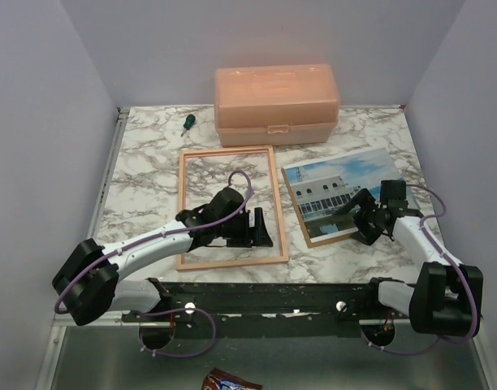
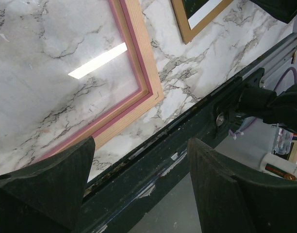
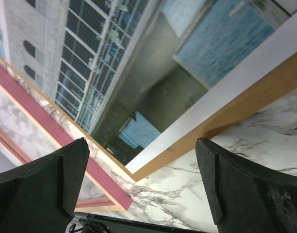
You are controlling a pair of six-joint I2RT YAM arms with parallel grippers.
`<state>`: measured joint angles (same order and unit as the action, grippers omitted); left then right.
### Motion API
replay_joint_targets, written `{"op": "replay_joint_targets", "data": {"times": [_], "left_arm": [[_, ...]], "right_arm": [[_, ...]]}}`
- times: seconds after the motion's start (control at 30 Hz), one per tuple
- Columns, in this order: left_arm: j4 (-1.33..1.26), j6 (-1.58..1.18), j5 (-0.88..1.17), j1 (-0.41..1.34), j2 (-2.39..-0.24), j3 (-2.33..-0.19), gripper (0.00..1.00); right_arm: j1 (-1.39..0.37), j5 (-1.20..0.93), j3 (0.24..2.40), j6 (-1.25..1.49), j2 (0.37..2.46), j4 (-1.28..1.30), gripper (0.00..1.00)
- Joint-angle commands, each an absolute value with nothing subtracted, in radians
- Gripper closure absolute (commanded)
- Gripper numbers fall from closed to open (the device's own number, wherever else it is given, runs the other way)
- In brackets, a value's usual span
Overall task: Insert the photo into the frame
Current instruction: Move the photo frame item to the center of the board.
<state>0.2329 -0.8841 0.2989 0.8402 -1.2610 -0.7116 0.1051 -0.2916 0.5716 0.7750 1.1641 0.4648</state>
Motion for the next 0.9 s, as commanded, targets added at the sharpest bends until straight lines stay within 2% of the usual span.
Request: {"op": "replay_joint_targets", "data": {"times": [0.0,0.3,0.53,0.87], "left_arm": [[0.226,-0.887,0.278,0.847,-1.266,-0.738,0.22],[0.227,-0.887,0.280,0.848,-1.272,-0.735,0.22],[0.224,-0.885,0.284,0.848,-1.284,-0.739,0.23],[0.227,-0.883,0.282,0.855,-1.315,-0.768,0.24]], "right_arm": [[0.111,-0.252,0.537,0.791,1.187,0.441,0.01],[0.110,-0.316,0.547,0.785,1.260,0.343,0.04],[0.109,-0.437,0.541,0.752,1.327,0.258,0.13],[0.094,-0.419,0.598,0.664,1.315,0.313,0.12]]}}
